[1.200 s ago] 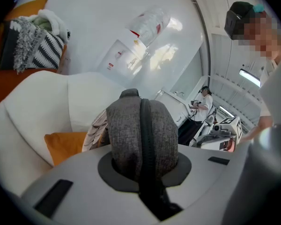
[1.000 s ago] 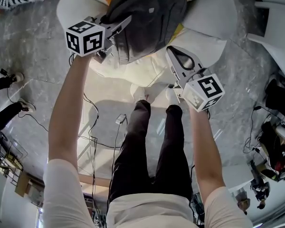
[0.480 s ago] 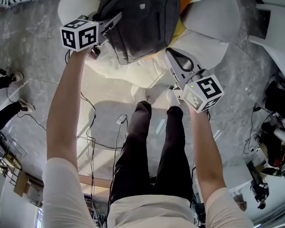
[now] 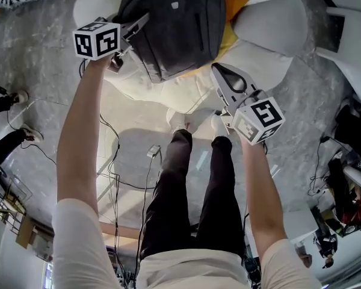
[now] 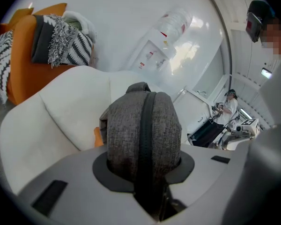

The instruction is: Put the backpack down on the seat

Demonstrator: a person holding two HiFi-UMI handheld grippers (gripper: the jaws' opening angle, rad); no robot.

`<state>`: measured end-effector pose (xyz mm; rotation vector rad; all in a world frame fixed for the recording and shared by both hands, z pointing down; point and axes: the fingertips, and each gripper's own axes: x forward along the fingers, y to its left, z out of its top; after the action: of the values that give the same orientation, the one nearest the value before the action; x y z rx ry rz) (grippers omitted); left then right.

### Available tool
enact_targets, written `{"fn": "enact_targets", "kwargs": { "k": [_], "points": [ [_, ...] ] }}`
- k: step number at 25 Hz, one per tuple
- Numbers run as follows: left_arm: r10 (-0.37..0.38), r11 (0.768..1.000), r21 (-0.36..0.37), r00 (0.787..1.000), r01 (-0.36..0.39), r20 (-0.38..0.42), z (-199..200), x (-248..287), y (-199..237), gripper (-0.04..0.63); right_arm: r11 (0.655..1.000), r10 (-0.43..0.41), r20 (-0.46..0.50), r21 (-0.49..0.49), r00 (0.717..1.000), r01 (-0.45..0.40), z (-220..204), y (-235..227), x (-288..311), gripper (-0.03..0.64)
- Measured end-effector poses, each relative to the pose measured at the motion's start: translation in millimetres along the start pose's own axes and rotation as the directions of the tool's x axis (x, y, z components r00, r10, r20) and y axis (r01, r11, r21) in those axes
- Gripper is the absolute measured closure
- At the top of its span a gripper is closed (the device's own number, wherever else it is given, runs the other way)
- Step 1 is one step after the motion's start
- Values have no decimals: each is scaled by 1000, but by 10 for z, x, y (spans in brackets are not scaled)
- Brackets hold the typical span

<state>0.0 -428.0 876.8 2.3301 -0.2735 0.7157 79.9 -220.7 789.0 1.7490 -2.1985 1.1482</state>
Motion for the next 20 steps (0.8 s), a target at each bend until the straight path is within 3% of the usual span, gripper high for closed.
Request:
{"fn": "enact_targets", "kwargs": {
  "k": [20],
  "points": [
    [120, 988, -91, 993, -121, -14, -146, -32, 580, 360, 1000, -16, -33, 1, 999, 16, -241, -37, 46, 595]
  ]
}}
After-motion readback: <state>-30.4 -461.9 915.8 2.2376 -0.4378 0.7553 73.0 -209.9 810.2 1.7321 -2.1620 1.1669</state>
